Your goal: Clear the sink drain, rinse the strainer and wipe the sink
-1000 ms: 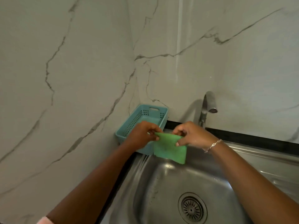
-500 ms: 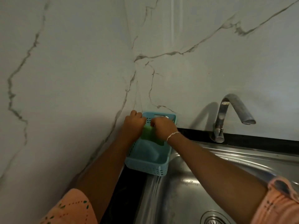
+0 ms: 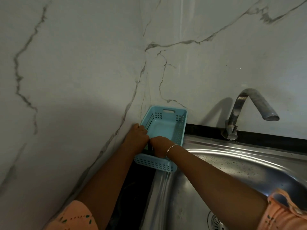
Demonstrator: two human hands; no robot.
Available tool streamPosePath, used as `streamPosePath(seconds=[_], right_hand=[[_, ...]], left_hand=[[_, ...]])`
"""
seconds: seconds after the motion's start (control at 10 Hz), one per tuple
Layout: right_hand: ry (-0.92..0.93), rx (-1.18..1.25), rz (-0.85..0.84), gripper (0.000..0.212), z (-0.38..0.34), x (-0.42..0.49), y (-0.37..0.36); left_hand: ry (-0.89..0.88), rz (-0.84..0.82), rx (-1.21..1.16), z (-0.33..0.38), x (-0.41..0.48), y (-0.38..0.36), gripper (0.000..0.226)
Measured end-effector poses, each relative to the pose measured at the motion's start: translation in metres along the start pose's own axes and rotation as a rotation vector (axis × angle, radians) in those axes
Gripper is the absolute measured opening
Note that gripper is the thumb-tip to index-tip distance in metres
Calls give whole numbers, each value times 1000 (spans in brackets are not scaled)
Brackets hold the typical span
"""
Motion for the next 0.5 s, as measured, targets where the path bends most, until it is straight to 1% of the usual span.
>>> streamPosePath(seconds=[0.1, 0.2, 0.3, 0.4, 0.5], right_hand=[[2, 53, -97, 32, -4, -2, -6], [7, 69, -130, 34, -6, -4, -7], [-9, 82, -111, 36, -5, -7, -3], [-35, 65, 46, 34, 3, -15, 15], [-87, -23, 317, 32, 16, -34, 36]], left_hand=[[13, -208, -84, 0, -3, -20, 22], [30, -230, -100, -1, -2, -22, 26], [50, -179, -98, -2, -4, -18, 26], [154, -53, -181, -2, -5, -4, 26], [400, 147, -308, 4, -5, 10, 34]])
Point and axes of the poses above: each hand's wrist, its own x-axis towards the middle knuckle, its own y-axis out of the back of the hand, z = x × y, the point moved 5 cm from there along x, towards the middle knuckle, and after that the axes turned 15 degrees about z, right-handed, at the moved point
